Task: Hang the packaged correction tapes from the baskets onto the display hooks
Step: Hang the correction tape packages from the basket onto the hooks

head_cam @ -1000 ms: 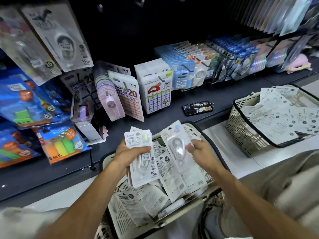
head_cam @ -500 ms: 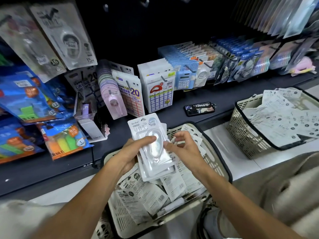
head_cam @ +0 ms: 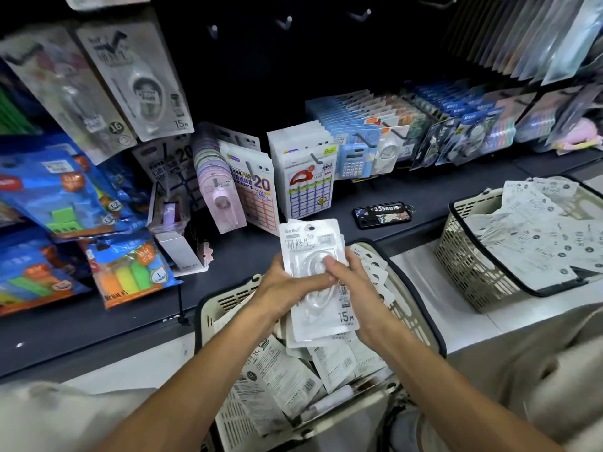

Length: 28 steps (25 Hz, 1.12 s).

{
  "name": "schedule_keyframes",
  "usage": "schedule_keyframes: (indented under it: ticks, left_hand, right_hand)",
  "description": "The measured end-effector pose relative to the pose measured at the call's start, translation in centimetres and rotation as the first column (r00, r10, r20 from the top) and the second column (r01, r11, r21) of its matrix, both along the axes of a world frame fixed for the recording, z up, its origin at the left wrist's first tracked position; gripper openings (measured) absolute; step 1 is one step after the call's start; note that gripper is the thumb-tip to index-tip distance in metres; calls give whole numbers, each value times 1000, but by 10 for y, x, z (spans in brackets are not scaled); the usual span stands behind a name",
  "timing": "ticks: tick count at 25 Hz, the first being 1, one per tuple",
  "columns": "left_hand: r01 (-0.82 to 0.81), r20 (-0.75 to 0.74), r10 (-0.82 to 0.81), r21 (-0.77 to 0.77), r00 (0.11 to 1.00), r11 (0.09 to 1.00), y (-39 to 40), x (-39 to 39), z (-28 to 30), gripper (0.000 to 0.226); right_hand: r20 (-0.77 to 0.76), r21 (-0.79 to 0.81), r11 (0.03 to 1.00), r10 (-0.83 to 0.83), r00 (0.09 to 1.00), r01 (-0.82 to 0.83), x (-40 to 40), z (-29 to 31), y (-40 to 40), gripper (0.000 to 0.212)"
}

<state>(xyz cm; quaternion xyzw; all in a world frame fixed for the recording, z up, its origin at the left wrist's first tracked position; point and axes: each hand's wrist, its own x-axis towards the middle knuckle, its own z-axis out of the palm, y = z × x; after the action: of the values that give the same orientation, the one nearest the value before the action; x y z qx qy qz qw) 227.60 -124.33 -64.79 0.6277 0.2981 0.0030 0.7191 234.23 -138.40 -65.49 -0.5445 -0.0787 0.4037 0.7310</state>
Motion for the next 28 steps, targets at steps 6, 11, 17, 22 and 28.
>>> schedule_keyframes:
  ticks: [6, 11, 17, 22, 28]
  left_hand:
    - [-24, -27, 23, -52, 999, 998, 12, 0, 20, 96]
    - [-185, -62, 187, 35, 980, 982, 39, -5, 24, 97]
    - [-237, -66, 241, 64, 968, 969, 43, -13, 17, 104]
    - [-296, 2, 296, 1, 955, 955, 53, -17, 32, 102]
    - [-355, 206, 333, 82, 920, 931, 91, -33, 110, 111]
  right_hand:
    - [-109, 168, 985, 44, 993, -25, 5, 0, 6, 56]
    - [86, -648, 732, 343, 936, -209, 0, -57, -16, 59]
    - [155, -968, 234, 840, 519, -89, -36, -113, -15, 75]
    - [306, -844, 535, 541, 784, -40, 8, -84, -27, 14]
    - [400, -393, 915, 84, 913, 88, 19, -8, 2, 14]
